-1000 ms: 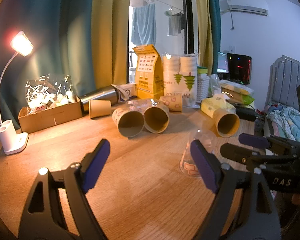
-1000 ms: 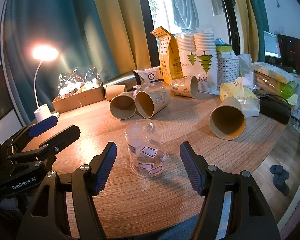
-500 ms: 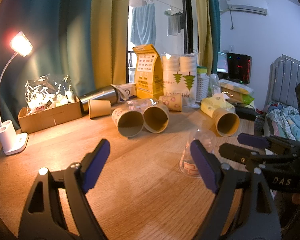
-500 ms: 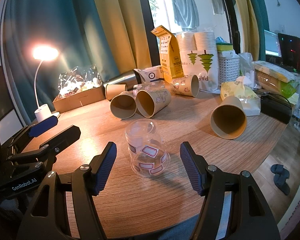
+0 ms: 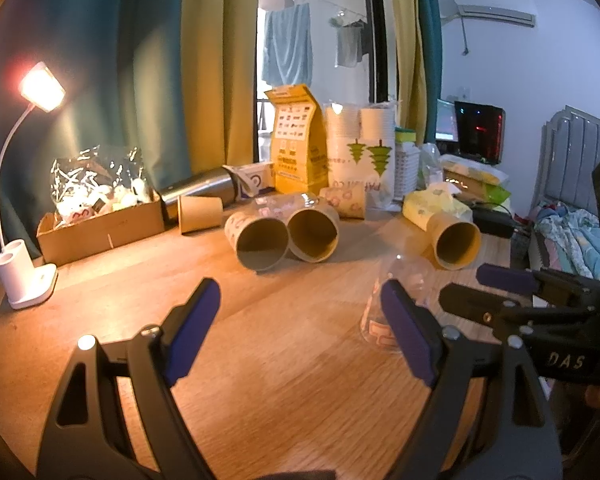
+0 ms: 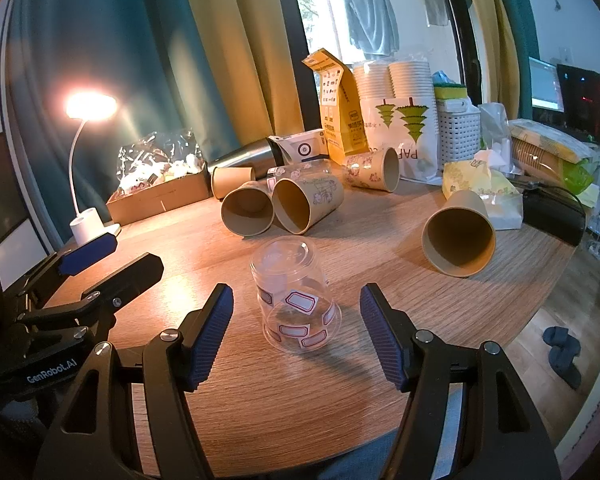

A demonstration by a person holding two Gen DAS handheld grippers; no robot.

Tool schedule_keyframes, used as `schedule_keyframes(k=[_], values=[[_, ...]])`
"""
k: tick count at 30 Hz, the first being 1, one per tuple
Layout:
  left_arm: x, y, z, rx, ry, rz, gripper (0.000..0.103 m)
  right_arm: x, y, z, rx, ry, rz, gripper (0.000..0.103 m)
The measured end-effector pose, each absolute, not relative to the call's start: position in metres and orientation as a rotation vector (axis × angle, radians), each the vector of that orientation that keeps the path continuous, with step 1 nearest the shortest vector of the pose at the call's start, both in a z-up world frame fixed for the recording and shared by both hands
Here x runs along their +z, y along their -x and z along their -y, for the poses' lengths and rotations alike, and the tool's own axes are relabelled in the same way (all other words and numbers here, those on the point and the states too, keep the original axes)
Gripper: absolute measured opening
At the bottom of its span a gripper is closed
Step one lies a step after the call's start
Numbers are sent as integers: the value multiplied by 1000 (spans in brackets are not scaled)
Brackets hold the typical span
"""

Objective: Flip cup upside down

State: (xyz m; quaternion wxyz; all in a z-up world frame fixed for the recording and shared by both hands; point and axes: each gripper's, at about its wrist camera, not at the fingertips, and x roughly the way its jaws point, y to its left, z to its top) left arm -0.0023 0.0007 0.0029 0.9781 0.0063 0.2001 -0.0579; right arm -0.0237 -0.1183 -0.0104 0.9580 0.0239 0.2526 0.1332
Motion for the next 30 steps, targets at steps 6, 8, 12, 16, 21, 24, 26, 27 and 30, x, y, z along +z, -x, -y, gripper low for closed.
schedule_keyframes(k=[6, 8, 12, 16, 21, 24, 26, 27, 30], values=[[3, 3, 0, -116, -19, -403, 84, -10, 24, 119, 271, -49, -513, 69], [3, 3, 1, -113, -20, -407, 84, -10, 23, 119, 271, -50, -514, 69], [3, 3, 1, -113, -21, -406, 84, -10, 24, 118, 271, -50, -513, 69], [3, 3, 1, -114, -20, -406, 84, -10, 23, 120, 271, -51, -513, 69], [3, 3, 1, -114, -21, -406, 84, -10, 22, 120, 271, -51, -516, 69], [3, 3, 2, -114, -22, -406, 84, -10, 26, 117, 271, -52, -517, 69], [3, 3, 2, -114, -22, -406, 84, -11, 25, 118, 272, -52, -517, 69], [3, 2, 2, -115, -24, -406, 84, -11, 24, 119, 272, -52, -518, 69], [3, 2, 1, -120, -28, -403, 84, -11, 24, 118, 272, -53, -519, 69]])
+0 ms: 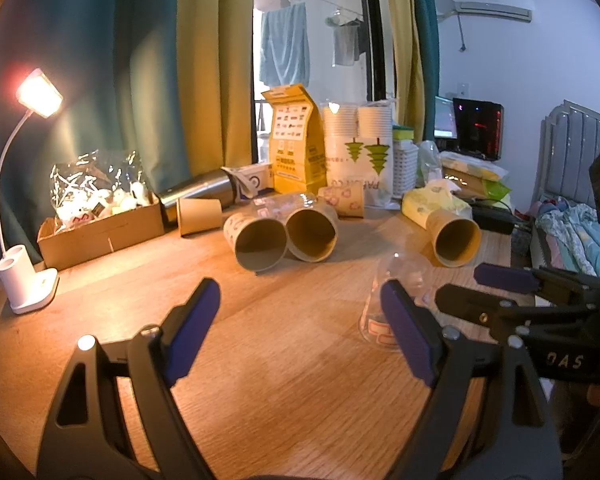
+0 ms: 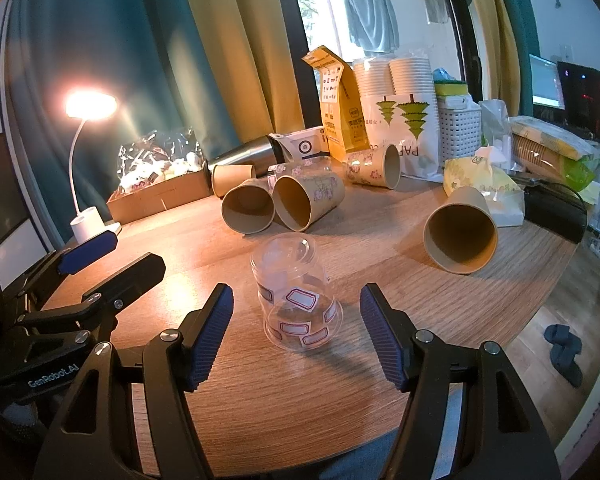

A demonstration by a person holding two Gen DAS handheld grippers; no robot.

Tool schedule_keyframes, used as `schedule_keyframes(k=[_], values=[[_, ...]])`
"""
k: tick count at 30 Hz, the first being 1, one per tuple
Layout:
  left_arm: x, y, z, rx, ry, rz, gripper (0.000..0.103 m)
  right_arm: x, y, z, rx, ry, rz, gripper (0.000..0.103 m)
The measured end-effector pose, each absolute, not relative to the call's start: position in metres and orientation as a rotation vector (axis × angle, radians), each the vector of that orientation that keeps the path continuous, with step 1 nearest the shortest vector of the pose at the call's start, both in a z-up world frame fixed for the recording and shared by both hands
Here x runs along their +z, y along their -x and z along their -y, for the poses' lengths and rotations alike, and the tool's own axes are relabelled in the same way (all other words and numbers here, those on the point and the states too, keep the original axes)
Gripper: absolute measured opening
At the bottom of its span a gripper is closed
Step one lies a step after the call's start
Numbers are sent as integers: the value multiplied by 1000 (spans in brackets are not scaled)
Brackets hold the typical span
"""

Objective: Flip cup upside down

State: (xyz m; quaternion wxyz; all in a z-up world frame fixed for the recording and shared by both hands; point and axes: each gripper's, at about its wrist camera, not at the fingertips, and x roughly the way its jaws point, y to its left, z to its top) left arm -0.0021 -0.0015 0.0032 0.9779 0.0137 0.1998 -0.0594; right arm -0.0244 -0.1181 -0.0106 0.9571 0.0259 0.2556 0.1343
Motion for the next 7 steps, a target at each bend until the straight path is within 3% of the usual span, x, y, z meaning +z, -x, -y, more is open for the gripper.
schedule_keyframes(k=[7], values=[[3, 0, -2, -124, -15, -416, 84, -12, 25, 117, 275, -56, -523, 69]])
